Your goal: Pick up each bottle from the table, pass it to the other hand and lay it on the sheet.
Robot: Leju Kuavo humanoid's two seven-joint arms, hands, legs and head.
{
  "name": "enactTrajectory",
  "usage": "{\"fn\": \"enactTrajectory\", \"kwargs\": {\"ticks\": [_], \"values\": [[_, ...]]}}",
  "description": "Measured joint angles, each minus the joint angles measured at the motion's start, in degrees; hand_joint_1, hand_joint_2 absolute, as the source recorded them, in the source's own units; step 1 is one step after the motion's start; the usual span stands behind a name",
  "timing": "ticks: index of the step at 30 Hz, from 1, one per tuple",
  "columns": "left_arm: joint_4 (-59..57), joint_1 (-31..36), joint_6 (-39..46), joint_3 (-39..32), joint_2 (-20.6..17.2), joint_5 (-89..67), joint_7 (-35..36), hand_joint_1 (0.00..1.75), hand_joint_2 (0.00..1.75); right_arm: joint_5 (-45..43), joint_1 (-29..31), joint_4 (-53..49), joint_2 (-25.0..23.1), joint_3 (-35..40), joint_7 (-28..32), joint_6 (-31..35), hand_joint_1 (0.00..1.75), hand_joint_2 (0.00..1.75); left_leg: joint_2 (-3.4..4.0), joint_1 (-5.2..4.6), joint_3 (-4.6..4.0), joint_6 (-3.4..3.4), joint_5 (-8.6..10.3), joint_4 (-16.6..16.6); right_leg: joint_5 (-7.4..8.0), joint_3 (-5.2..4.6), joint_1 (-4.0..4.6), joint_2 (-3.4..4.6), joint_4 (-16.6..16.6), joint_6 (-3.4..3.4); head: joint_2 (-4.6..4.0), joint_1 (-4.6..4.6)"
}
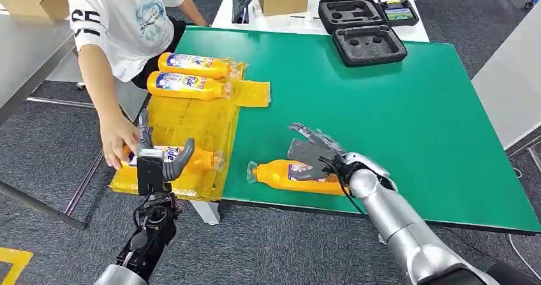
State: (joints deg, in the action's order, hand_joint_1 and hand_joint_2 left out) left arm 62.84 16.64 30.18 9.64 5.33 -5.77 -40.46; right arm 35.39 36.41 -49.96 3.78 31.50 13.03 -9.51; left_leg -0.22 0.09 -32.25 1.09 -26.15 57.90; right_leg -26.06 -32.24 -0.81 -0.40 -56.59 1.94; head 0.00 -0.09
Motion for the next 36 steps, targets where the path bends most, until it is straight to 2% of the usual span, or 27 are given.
{"fn": "enactTrajectory", "kwargs": {"ticks": [14,22,36], "values": [[-0.2,0.09,-1.09,1.01,-0.13,0.98,0.0,0.0,1.75,2.45,1.28,3.56,1.6,4.39,-0.09,-1.14,0.0,1.75,0.01,0.0,0.0,0.0,0.0,0.0,0.0,0.0,0.0,0.0,0.0,0.0,0.0,0.0],[-0.94,0.11,-1.4,1.31,-0.13,1.55,0.0,0.0,1.75,5.4,2.88,7.06,1.88,7.25,-2.88,-0.33,0.0,1.75,0.01,0.0,0.0,0.0,0.0,0.0,0.0,-0.01,0.0,0.0,0.0,0.0,0.0,0.0],[-1.95,0.39,-1.4,2.3,-0.07,1.99,0.0,0.0,1.75,7.61,3.85,9.86,2.56,9.73,-4.09,1.22,0.0,1.75,0.02,0.0,0.04,0.0,0.0,0.0,0.01,0.0,0.0,0.01,0.0,0.01,0.0,0.0]]}}
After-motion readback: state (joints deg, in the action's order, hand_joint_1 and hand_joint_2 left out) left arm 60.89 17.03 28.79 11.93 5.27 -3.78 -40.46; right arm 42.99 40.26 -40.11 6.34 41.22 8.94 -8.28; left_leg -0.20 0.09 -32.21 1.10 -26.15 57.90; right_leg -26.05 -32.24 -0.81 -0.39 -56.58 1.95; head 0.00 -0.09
